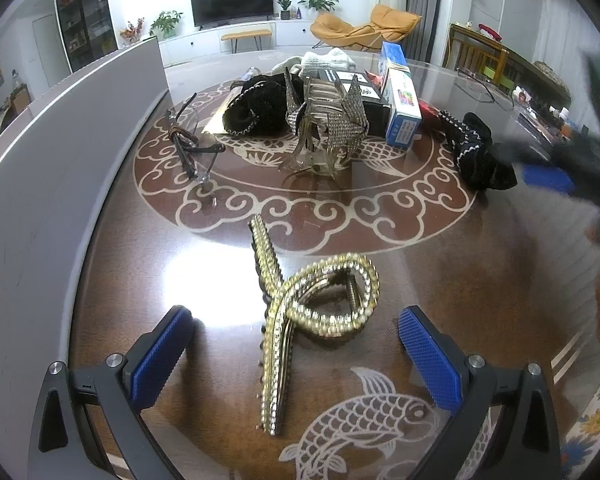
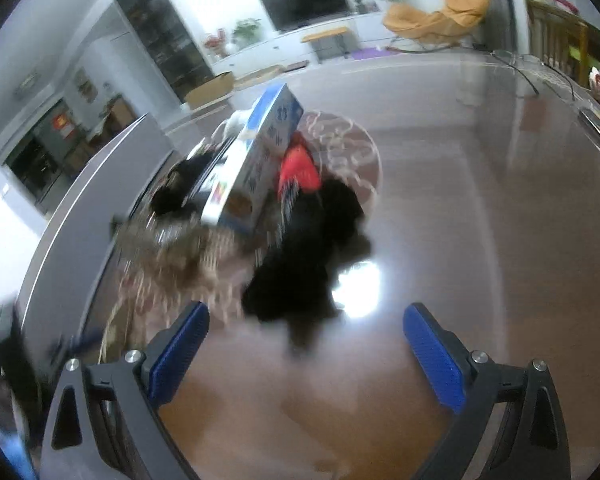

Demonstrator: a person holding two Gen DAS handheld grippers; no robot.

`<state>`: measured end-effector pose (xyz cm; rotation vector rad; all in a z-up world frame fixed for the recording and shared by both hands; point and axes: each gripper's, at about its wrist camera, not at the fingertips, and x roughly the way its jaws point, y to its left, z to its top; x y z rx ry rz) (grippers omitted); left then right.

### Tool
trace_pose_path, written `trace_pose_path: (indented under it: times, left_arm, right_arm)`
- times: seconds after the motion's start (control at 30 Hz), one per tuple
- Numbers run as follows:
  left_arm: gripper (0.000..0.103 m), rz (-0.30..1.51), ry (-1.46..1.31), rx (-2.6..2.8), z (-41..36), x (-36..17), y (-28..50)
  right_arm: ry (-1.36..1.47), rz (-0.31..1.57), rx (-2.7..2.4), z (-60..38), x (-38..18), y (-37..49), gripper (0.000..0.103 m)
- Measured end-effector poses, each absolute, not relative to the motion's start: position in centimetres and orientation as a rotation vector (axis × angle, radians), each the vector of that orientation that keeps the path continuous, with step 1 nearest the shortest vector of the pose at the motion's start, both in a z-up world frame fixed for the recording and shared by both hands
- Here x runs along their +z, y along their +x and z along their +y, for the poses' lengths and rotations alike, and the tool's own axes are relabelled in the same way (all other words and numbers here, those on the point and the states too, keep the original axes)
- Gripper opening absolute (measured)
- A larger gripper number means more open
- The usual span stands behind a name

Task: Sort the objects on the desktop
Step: 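Reach the right tool to the black fuzzy glove and grasp it, then carry the black glove with the right tool into the bin while the left tool carries the gold clip there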

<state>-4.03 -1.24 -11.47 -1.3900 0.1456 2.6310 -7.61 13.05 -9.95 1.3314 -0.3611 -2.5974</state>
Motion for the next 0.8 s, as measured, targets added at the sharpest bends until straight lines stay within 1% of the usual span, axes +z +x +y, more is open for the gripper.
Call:
trace_pose_path:
  times: [0.1, 0.2, 0.27, 0.3, 0.33, 0.4, 0.57, 0.67, 0.77, 0.8]
  left_arm:
    - [0.103, 0.155, -1.393, 2.621, -1.4, -11.4, -3.1]
    - [0.103, 0.168, -1.382, 2.606, -2.0, -11.4, -2.1]
    - [0.103, 0.166, -1.386, 2.607, -2.9, -11.5, -1.5]
    - [0.103, 0.164, -1.386, 2.61, -3.3, -11.5, -1.1]
    - [0.103, 0.161, -1.383, 2.614, -3.8, -11.5, -0.8]
    - [0.103, 0.155, -1.38, 2.625, -4.8, -11.6, -0.4]
    - [0.103, 0.139, -1.366, 2.614, -4.9, -11.5, -1.1]
    - [0.103, 0.221, -1.357, 2.602, -2.8, -11.5, -2.3]
    - [0.103, 0.241, -1.381, 2.604, -0.9, -11.4, -3.8]
    - [0.103, 0.239, -1.396, 2.608, -0.5, -11.3, -4.3]
  right_arm:
    - [1.417, -0.267, -2.632, 10.7, -10.8, -10.9, 0.098]
    - [1.467, -0.175, -2.636, 9.7, -11.5, -12.1, 0.097]
    - [1.428, -0.086, -2.649, 9.4, -11.4, -11.7, 0.078]
    - [1.407, -0.037, -2.659, 9.2, -11.3, -11.5, 0.054]
    - [1.38, -0.004, -2.658, 9.1, -11.2, -11.1, 0.045]
    - [1.355, 0.011, -2.642, 9.3, -11.3, -10.3, 0.038]
    - [1.315, 0.051, -2.56, 10.2, -11.4, -6.2, 0.038]
    - [1.322, 0.063, -2.531, 10.7, -11.3, -3.7, 0.038]
    - [1.338, 0.073, -2.525, 11.1, -11.3, -2.3, 0.039]
    - [1.342, 0.073, -2.525, 11.1, -11.3, -2.3, 0.042]
